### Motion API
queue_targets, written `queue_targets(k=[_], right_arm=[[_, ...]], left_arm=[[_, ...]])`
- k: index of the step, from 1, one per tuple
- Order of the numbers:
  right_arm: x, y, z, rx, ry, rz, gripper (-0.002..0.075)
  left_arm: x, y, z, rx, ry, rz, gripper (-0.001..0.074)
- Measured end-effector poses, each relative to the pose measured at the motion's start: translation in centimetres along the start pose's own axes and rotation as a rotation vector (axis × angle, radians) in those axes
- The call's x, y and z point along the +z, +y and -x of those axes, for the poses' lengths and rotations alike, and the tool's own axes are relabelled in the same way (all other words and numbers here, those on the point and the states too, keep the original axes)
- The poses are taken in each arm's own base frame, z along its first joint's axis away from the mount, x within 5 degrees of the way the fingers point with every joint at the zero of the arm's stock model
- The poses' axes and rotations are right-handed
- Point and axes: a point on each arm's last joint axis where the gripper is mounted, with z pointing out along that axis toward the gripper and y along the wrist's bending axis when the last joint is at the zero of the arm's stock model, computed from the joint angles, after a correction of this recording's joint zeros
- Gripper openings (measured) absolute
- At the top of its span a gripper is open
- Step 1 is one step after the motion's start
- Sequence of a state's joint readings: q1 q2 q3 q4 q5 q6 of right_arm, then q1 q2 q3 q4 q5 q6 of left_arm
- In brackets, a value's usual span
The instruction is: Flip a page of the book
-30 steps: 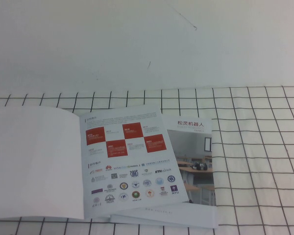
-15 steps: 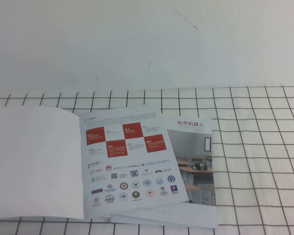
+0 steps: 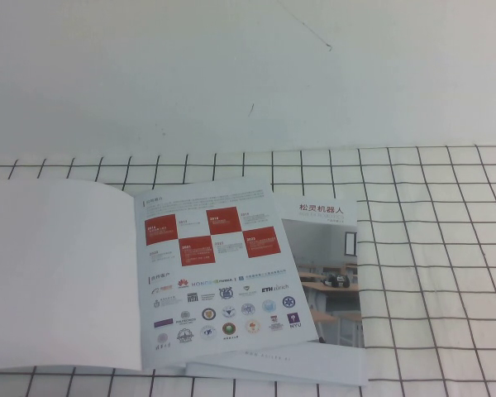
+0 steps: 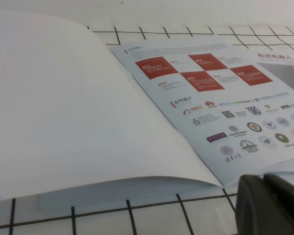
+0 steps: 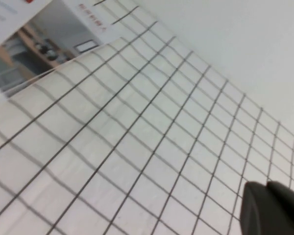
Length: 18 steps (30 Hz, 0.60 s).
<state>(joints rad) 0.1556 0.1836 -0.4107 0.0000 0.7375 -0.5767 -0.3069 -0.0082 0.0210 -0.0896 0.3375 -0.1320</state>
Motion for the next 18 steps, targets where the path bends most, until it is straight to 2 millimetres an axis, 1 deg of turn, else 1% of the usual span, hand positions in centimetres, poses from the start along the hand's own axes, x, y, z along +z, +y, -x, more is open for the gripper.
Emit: queue_targets(k=[5,9,12,18], right_arm=[[-0.1,-1.1,0.5,0.13,-0.036,-0.155,0.0],[0.4,-1.4,0.2,0.244,-0.08,-0.256,0.0],[1.3,-0.9,-0.9,0.298,-0.139,-0.309,0.0],[3.9,1.6,-4.7,0.415,-0.211,-0.323,0.0]], left_arm=[[0.0,0.0,0.0,0.0,0.0,0.0,-0.0003],[0.0,0.0,0.0,-0.002,0.0,-0.001,-0.0003],[0.0,0.0,0.0,-0.002,0.0,-0.001,-0.0003],[0.0,0.0,0.0,-0.002,0.0,-0.001,-0.0003]])
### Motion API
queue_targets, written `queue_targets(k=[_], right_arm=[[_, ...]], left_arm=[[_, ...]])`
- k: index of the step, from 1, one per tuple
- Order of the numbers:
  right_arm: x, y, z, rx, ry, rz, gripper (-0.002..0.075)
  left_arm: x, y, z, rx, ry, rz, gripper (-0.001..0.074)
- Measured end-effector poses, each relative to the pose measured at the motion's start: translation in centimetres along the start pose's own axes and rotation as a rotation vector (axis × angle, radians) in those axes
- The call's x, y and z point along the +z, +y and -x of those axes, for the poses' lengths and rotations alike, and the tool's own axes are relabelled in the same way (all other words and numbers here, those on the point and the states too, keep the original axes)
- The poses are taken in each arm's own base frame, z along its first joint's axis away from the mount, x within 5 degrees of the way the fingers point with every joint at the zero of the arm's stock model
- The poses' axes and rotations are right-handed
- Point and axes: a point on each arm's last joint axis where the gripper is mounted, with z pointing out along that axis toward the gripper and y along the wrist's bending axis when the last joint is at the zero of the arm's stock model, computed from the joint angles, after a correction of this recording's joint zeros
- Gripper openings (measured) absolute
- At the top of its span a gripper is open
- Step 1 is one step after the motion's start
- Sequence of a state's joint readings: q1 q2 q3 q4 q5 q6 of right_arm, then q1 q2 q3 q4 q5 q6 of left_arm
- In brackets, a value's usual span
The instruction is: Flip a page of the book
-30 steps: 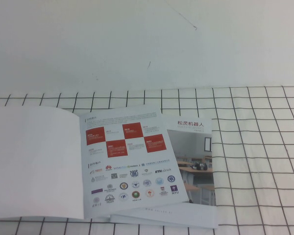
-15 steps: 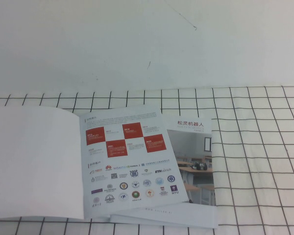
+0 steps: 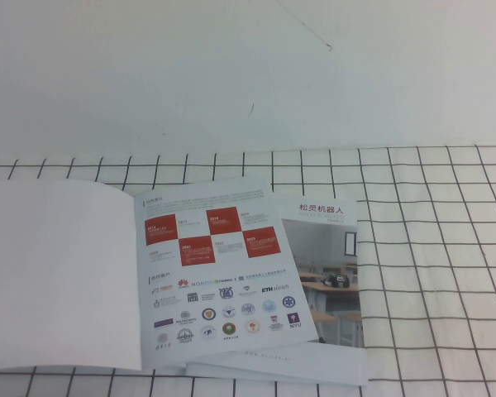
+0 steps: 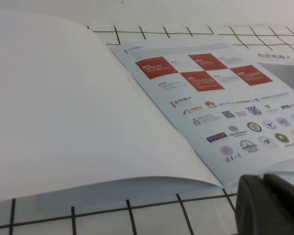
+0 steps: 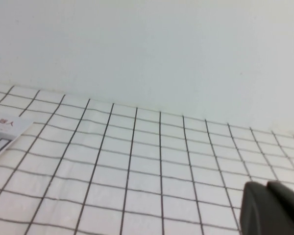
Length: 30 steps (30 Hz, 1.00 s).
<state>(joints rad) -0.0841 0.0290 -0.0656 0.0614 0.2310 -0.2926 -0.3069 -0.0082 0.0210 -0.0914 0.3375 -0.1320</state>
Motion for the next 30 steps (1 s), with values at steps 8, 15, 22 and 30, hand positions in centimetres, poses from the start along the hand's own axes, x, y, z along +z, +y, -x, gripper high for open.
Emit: queue_targets(k=[8,15,22,30], right_arm=[[0.4,1.0,-3.7,0.037,0.146,0.045,0.0],[0.3,1.1,-4.1,0.038,0.191,0.06,0.0],[0.3,1.1,-4.1,0.038,0.191,0.06,0.0],[0.3,1.1,-4.1,0.038,0.191,0.06,0.0]], left_arm=[[0.0,0.0,0.0,0.0,0.0,0.0,-0.0003],[0.0,0.0,0.0,-0.002,0.0,-0.001,-0.0003],[0.0,0.0,0.0,-0.002,0.0,-0.001,-0.0003],[0.0,0.0,0.0,-0.004,0.0,-0.001,-0.0003]])
